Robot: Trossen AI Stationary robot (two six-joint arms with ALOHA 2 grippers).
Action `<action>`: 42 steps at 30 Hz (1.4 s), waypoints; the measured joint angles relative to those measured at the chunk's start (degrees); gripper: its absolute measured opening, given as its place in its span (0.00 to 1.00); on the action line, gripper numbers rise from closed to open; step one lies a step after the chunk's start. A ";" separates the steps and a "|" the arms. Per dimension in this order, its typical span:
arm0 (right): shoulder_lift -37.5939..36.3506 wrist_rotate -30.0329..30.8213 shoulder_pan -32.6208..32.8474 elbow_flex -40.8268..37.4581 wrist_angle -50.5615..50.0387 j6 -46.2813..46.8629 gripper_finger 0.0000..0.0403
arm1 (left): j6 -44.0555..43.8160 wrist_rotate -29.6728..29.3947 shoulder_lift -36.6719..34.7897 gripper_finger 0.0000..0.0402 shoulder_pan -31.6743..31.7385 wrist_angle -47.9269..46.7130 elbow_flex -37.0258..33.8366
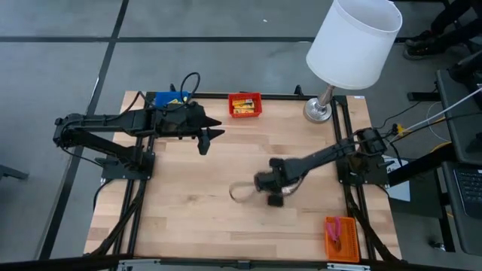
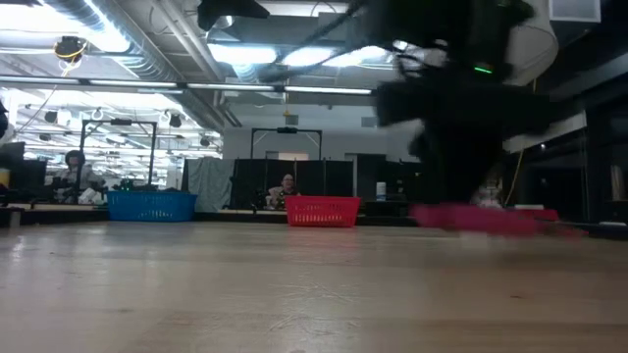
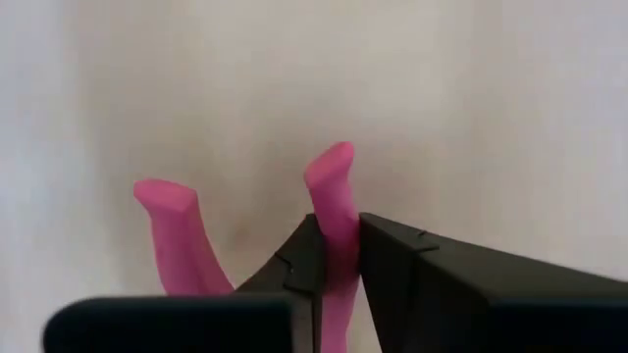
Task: Pick & Place School Supplies
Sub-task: Put the pink hole puncher into the orange bin
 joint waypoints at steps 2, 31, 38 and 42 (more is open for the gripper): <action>-0.79 0.97 -2.46 2.40 -5.23 5.99 0.11 | 0.02 -0.09 -0.02 0.42 0.00 0.00 0.00; -36.77 18.33 45.07 -11.11 -16.66 91.90 0.11 | -0.32 -1.65 -0.02 0.42 -0.02 -1.29 0.00; -33.90 19.70 54.65 -11.11 -12.34 99.79 0.11 | -3.20 -3.74 -0.02 0.42 -0.02 -1.23 0.00; -31.66 18.52 57.70 -11.11 -11.52 101.55 0.11 | -4.68 -4.60 -0.02 0.42 -0.02 -0.97 0.00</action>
